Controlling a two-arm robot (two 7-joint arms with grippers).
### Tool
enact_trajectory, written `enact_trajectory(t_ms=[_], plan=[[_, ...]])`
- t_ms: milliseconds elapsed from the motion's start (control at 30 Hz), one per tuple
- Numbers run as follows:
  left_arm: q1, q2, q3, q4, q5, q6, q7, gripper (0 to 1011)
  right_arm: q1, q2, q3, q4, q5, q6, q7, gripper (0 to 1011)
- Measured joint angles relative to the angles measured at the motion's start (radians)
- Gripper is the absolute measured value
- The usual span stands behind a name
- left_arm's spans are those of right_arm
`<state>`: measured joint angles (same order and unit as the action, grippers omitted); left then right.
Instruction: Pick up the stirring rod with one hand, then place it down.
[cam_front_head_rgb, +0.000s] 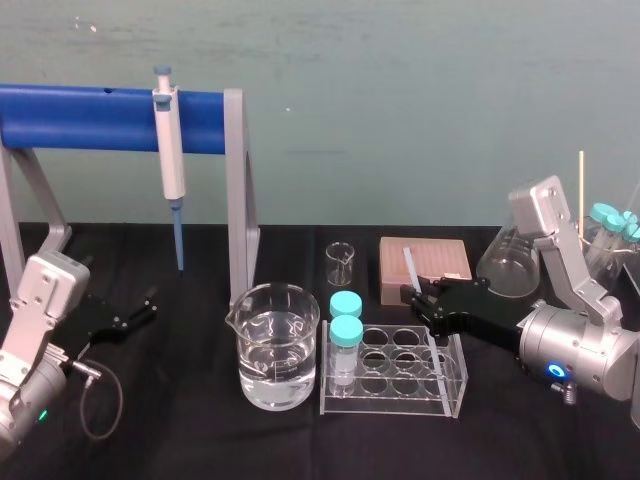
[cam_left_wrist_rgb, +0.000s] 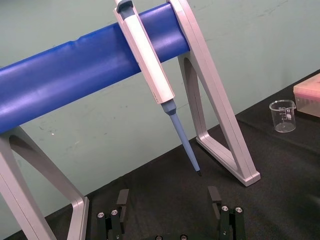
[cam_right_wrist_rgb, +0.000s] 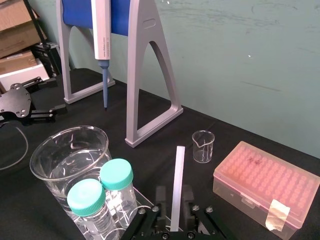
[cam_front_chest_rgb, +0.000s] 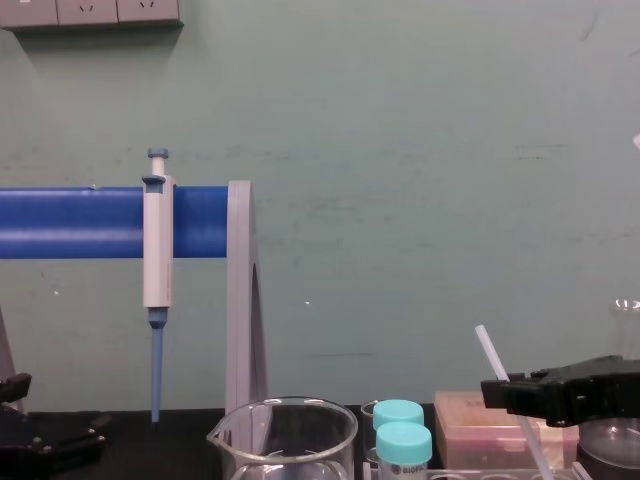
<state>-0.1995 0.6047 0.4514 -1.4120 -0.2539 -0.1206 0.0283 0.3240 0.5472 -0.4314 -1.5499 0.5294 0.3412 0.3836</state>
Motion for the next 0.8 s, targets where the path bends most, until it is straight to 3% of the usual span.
enact_trajectory(t_ms=[200,567,800], plan=[[0.000,0.000,0.000,0.000,0.000,0.000,0.000,1000,0.000,0.000,0.000,0.000,0.000,0.000,0.000,69],[0.000,0.000,0.000,0.000,0.000,0.000,0.000,1000,0.000,0.000,0.000,0.000,0.000,-0.001,0.000,69],[0.000,0.000,0.000,0.000,0.000,0.000,0.000,1000,-0.030,-0.020,0.022,-0.003,-0.011,-0.102,-0.001,69]])
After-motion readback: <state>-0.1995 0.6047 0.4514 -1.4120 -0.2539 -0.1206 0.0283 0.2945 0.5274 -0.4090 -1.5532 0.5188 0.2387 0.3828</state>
